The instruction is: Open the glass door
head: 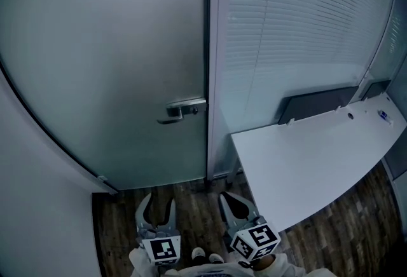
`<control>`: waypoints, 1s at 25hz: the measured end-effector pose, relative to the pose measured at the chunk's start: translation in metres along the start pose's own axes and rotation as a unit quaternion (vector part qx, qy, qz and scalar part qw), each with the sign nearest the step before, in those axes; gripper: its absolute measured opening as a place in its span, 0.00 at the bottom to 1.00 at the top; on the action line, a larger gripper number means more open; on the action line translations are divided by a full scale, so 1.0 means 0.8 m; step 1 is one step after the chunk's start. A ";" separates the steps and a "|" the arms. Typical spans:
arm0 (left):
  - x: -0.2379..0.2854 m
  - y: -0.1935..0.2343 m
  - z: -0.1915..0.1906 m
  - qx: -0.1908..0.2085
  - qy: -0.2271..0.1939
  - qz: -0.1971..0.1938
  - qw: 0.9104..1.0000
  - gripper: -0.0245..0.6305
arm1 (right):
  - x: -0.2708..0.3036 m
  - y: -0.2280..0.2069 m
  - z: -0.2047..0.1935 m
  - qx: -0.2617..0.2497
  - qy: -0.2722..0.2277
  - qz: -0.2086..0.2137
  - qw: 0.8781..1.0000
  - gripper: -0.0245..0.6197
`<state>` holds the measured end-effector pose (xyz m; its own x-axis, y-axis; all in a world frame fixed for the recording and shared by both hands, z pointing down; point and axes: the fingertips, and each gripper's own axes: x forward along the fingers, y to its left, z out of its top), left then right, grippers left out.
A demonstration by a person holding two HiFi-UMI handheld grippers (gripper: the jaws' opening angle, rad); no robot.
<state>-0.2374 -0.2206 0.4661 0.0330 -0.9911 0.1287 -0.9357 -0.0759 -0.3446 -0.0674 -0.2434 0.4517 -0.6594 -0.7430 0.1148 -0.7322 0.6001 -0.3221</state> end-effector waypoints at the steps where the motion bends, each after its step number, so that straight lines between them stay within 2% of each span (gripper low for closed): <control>1: 0.008 0.000 -0.001 0.012 0.001 -0.005 1.000 0.38 | 0.003 -0.003 0.000 0.000 0.000 -0.004 1.000 0.04; 6: 0.052 0.004 -0.019 0.092 0.023 -0.024 0.995 0.39 | 0.009 -0.020 -0.001 0.000 0.000 -0.030 1.000 0.04; 10: 0.090 0.015 -0.021 0.160 0.030 -0.031 0.986 0.42 | 0.000 -0.034 0.003 0.003 -0.001 -0.055 0.998 0.04; 15: 0.147 0.020 -0.032 0.223 0.038 -0.050 0.973 0.46 | -0.015 -0.054 0.002 0.008 0.001 -0.091 0.996 0.04; 19: 0.204 0.030 -0.048 0.281 0.056 -0.053 0.957 0.46 | -0.032 -0.072 -0.002 0.011 0.004 -0.119 0.993 0.04; 25: 0.298 0.057 -0.072 0.373 0.082 -0.044 0.923 0.46 | -0.053 -0.090 -0.013 0.020 0.015 -0.151 0.988 0.04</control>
<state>-0.2927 -0.4543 0.5348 -0.0133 -0.9527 0.3037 -0.4285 -0.2690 -0.8626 0.0111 -0.2521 0.4801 -0.4162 -0.8773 0.2390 -0.8897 0.3386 -0.3064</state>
